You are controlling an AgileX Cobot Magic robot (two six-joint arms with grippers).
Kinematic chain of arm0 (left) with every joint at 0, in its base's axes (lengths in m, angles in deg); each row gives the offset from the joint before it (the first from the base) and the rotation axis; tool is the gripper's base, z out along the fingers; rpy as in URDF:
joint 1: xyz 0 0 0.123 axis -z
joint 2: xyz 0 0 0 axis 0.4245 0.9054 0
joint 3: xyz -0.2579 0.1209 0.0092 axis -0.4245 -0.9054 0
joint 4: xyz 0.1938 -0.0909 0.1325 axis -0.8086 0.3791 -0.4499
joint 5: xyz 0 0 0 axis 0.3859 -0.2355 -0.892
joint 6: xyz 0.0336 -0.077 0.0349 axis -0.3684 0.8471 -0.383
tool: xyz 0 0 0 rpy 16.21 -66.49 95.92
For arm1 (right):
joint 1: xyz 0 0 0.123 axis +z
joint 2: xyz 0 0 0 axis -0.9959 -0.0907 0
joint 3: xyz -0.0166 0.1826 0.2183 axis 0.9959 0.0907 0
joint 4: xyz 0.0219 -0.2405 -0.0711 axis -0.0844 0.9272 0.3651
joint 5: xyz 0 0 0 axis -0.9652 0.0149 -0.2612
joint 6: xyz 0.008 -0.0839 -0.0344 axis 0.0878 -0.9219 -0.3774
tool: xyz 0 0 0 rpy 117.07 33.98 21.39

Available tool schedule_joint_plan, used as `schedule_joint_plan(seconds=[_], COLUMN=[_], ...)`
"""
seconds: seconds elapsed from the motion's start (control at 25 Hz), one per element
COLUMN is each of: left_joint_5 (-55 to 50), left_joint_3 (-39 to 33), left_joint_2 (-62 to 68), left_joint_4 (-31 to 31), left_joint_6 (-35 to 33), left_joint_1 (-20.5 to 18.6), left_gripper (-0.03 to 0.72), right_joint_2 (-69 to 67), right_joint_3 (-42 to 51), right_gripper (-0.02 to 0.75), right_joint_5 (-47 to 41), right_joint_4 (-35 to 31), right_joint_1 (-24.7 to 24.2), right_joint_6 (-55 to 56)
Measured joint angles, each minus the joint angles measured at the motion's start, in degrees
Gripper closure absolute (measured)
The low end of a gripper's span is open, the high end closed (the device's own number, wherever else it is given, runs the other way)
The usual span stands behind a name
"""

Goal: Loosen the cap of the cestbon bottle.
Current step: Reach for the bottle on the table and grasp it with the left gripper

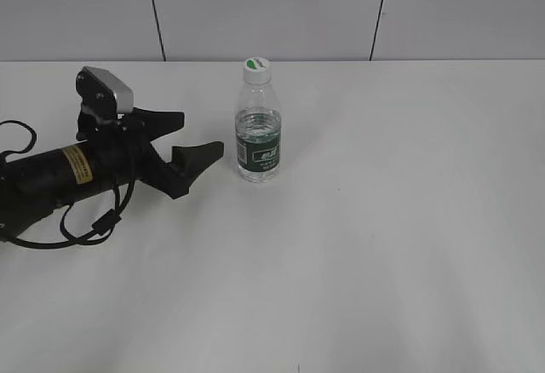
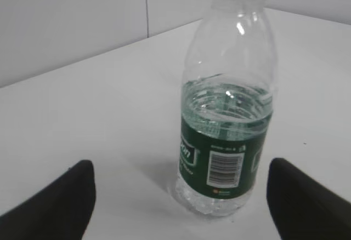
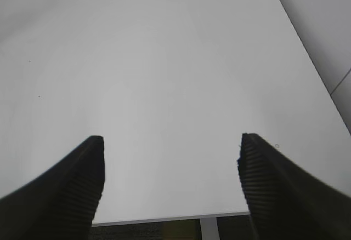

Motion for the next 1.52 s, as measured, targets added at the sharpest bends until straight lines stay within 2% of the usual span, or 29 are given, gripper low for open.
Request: schedule_joint_plan(seconds=[0.44, 0.76, 1.2, 1.52], left_joint_5=[4.27, 4.44, -0.85, -0.69], left_joint_3=[1.81, 5.86, 11.37, 12.92], left_joint_2=[8.84, 9.15, 9.17, 11.17], left_joint_4=[1.22, 0.76, 1.03, 1.22], left_joint_6=[-1.02, -1.23, -1.28, -1.32], left_joint_1=[0.46, 3.3, 6.6, 6.96], left_gripper=[0.106, 0.106, 0.115, 0.116], right_joint_2=[0.0, 0.0, 0.0, 0.0], right_joint_3=[0.0, 0.0, 0.0, 0.0], right_gripper=[0.16, 0.16, 0.16, 0.16], right_joint_5=[0.0, 0.0, 0.0, 0.0], right_joint_4=[-0.23, -0.24, -0.24, -0.29], right_joint_1=[0.0, 0.0, 0.0, 0.0], right_joint_6=[0.0, 0.02, 0.07, 0.14])
